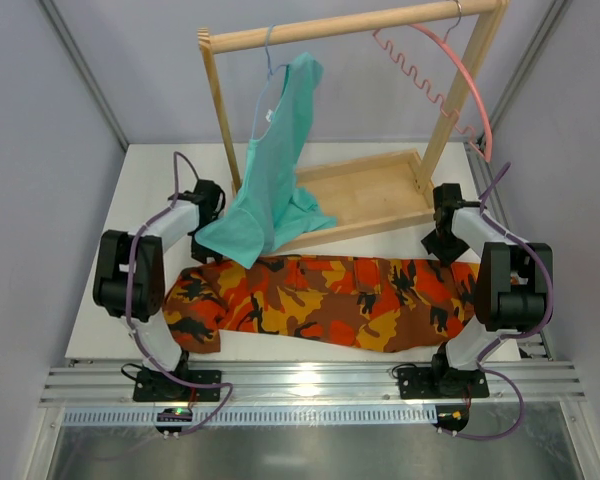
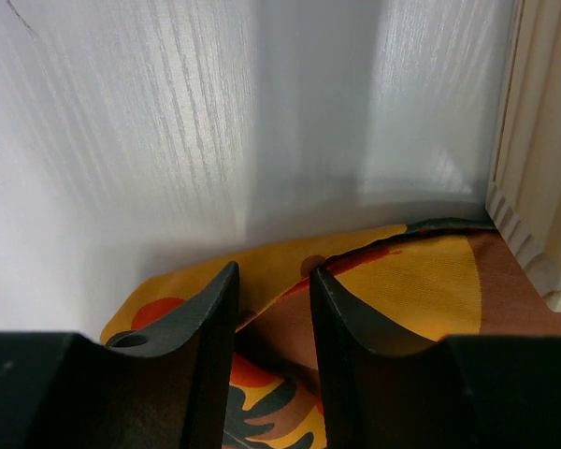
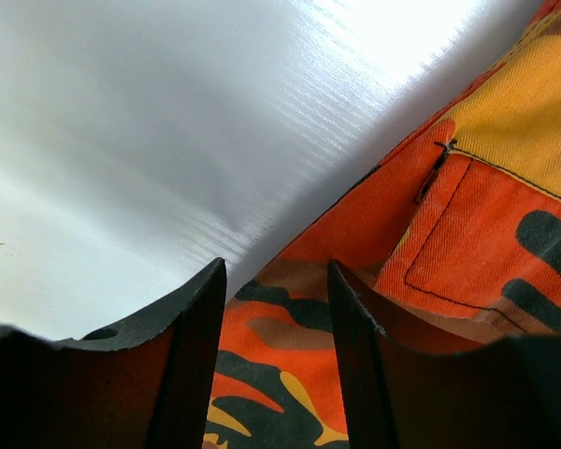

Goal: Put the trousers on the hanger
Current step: Fold the trousers

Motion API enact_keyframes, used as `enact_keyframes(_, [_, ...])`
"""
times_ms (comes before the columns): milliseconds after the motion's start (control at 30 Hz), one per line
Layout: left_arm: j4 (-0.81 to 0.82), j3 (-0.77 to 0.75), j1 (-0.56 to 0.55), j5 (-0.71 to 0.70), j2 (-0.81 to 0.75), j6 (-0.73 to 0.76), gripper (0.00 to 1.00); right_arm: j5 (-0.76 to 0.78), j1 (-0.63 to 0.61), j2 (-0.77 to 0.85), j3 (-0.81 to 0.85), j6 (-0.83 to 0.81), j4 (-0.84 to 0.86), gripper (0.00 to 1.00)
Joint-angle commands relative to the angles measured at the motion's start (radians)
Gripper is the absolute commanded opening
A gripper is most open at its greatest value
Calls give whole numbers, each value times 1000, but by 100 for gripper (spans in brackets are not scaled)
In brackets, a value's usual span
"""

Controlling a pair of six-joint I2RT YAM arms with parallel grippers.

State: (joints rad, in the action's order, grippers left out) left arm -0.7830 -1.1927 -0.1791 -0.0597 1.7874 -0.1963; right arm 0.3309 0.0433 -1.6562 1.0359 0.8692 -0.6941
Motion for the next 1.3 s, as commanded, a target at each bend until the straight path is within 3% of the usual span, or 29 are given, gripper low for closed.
enact_keyframes(0, [-7,-31,-20,-63,3,23,36,16,4,13,30,-6,-15,50])
enact_keyframes(300, [30,-30,-20,-81,15,17,27,39,4,-11,41,-9,-19,50])
enact_keyframes(433, [33,-31,-20,-81,23,17,6,68,6,-25,81,8,-42,51])
enact_keyframes(500, [22,-39,-20,-84,29,14,1,72,6,-31,87,20,-53,50])
enact_keyframes(800, [10,-39,-20,-94,29,-3,0,145,21,-91,76,67,-84,49])
enact_keyframes(900, [7,-35,-20,-114,27,-11,0,154,47,-106,75,63,-73,39])
enact_keyframes(967, [-15,-42,-20,-182,47,-25,0,201,59,-109,82,79,-93,12])
enact_keyframes(1000, [-25,-47,-20,-201,58,-31,0,217,64,-105,84,83,-94,4])
enact_keyframes(1267, [-22,-44,-20,-180,60,-46,0,278,109,-71,56,77,-77,4])
